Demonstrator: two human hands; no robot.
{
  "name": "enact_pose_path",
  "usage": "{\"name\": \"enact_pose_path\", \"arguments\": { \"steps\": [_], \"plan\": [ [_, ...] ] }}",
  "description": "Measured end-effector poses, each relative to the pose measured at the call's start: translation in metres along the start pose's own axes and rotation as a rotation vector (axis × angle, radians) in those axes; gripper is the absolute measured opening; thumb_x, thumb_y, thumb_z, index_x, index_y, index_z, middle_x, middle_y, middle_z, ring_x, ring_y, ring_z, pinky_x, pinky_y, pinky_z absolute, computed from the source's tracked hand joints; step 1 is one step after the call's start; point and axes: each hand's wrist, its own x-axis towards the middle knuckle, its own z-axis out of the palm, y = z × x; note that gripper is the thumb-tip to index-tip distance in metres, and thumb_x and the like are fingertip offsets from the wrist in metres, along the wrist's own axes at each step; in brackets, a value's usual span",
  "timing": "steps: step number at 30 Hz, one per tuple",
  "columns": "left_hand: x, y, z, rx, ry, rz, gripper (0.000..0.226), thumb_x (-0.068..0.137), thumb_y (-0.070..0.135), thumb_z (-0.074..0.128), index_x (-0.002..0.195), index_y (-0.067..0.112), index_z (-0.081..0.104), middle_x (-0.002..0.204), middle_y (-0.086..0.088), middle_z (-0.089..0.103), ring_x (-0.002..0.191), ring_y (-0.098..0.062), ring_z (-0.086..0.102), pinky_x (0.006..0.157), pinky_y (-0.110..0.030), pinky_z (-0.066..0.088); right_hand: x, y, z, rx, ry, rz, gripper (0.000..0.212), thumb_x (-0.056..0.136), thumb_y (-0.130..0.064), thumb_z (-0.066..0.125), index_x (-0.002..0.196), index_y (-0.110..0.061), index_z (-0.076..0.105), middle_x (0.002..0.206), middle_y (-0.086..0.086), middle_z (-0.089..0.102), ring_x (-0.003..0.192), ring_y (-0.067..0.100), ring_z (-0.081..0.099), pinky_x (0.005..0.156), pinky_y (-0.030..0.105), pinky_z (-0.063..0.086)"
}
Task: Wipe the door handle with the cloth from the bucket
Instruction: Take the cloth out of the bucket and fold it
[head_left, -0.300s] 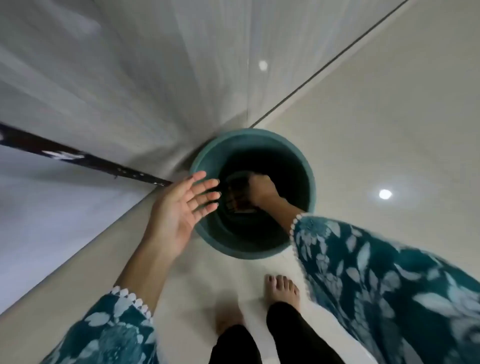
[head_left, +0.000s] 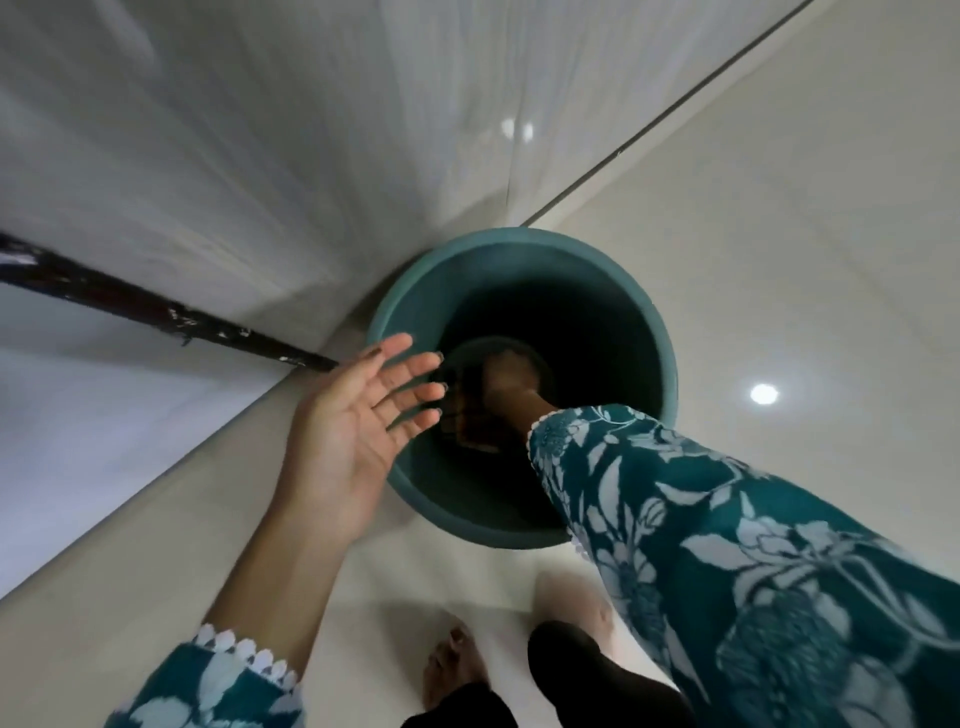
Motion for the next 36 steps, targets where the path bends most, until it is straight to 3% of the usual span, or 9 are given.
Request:
{"name": "enact_pose_path", "arguments": {
  "steps": [5, 11, 13, 16, 21, 25, 31, 34, 36],
  "plan": [
    [-0.061, 0.012, 0.013, -0.036, 0.110, -0.051, 0.021, 0.095, 0.018, 0.044, 0.104, 0.013, 0.062, 0.085, -0.005, 0.073, 0.066, -0.015, 0.066, 0.059, -0.023, 0.054, -0.071, -0.004, -0.045, -0.055, 0.047, 0.024, 0.034, 0.090, -0.016, 0.050, 0.120, -0.009, 0.062, 0.125, 0.014, 0.061, 0.117, 0.032, 0.056, 0.091, 0.038, 0.049],
    [-0.188, 0.099, 0.059, -0.005, 0.184, -0.071, 0.019, 0.097, 0.014, 0.045, 0.099, 0.013, 0.064, 0.081, -0.004, 0.073, 0.068, -0.018, 0.065, 0.066, -0.028, 0.051, -0.249, -0.028, -0.198, 0.280, 0.012, -0.115, 0.029, 0.080, -0.031, 0.068, 0.103, -0.014, 0.066, 0.098, 0.003, 0.067, 0.090, 0.021, 0.060, 0.077, 0.029, 0.045],
    [-0.239, 0.140, 0.079, 0.028, 0.200, -0.027, 0.018, 0.096, 0.010, 0.046, 0.097, 0.012, 0.064, 0.083, -0.005, 0.072, 0.074, -0.021, 0.063, 0.069, -0.032, 0.048, -0.323, -0.046, -0.256, 0.474, -0.019, -0.135, 0.020, 0.079, -0.025, 0.069, 0.095, -0.015, 0.062, 0.084, -0.001, 0.063, 0.078, 0.016, 0.056, 0.068, 0.025, 0.042],
    [-0.315, 0.202, 0.103, 0.103, 0.256, 0.084, 0.012, 0.092, 0.006, 0.054, 0.094, 0.012, 0.065, 0.090, -0.005, 0.068, 0.086, -0.022, 0.060, 0.072, -0.033, 0.047, -0.426, -0.076, -0.330, 0.661, -0.049, -0.209, 0.020, 0.071, -0.026, 0.071, 0.083, -0.018, 0.058, 0.085, 0.001, 0.066, 0.084, 0.022, 0.060, 0.075, 0.030, 0.047],
    [-0.431, 0.282, 0.113, 0.125, 0.245, 0.253, 0.019, 0.095, 0.024, 0.052, 0.097, 0.012, 0.067, 0.092, -0.001, 0.070, 0.093, -0.020, 0.062, 0.083, -0.036, 0.046, -0.558, -0.136, -0.412, 0.793, -0.176, -0.459, 0.018, 0.072, -0.024, 0.069, 0.084, -0.016, 0.058, 0.082, 0.004, 0.068, 0.080, 0.022, 0.065, 0.073, 0.035, 0.052],
    [-0.506, 0.318, 0.080, -0.021, 0.063, 0.242, 0.050, 0.086, 0.051, 0.047, 0.107, 0.010, 0.068, 0.104, -0.010, 0.072, 0.097, -0.024, 0.066, 0.084, -0.039, 0.049, -0.617, -0.198, -0.425, 0.831, -0.277, -0.616, 0.006, 0.086, -0.010, 0.063, 0.092, -0.009, 0.061, 0.083, 0.008, 0.067, 0.074, 0.020, 0.065, 0.070, 0.030, 0.054],
    [-0.605, 0.326, -0.006, 0.020, 0.192, 0.458, 0.069, 0.067, 0.058, 0.072, 0.111, 0.005, 0.068, 0.110, -0.020, 0.068, 0.101, -0.031, 0.065, 0.088, -0.047, 0.052, -0.687, -0.306, -0.376, 0.690, -0.325, -0.722, 0.016, 0.084, -0.020, 0.069, 0.097, -0.013, 0.062, 0.103, 0.016, 0.068, 0.090, 0.028, 0.066, 0.090, 0.042, 0.054],
    [-0.650, 0.325, -0.060, -0.036, 0.223, 0.497, 0.053, 0.082, 0.041, 0.068, 0.115, 0.001, 0.065, 0.116, -0.021, 0.066, 0.109, -0.036, 0.062, 0.091, -0.052, 0.050, -0.729, -0.356, -0.331, 0.494, -0.238, -0.871, 0.023, 0.082, -0.029, 0.071, 0.101, -0.022, 0.060, 0.104, 0.008, 0.068, 0.094, 0.023, 0.066, 0.080, 0.033, 0.057],
    [-0.681, 0.325, -0.097, -0.053, 0.290, 0.521, 0.036, 0.085, 0.023, 0.066, 0.113, 0.000, 0.064, 0.110, -0.019, 0.069, 0.103, -0.034, 0.066, 0.082, -0.044, 0.055, -0.762, -0.386, -0.298, 0.278, -0.120, -1.010, 0.033, 0.084, -0.031, 0.068, 0.114, -0.024, 0.057, 0.105, -0.002, 0.064, 0.094, 0.015, 0.061, 0.072, 0.020, 0.052]
  ]
}}
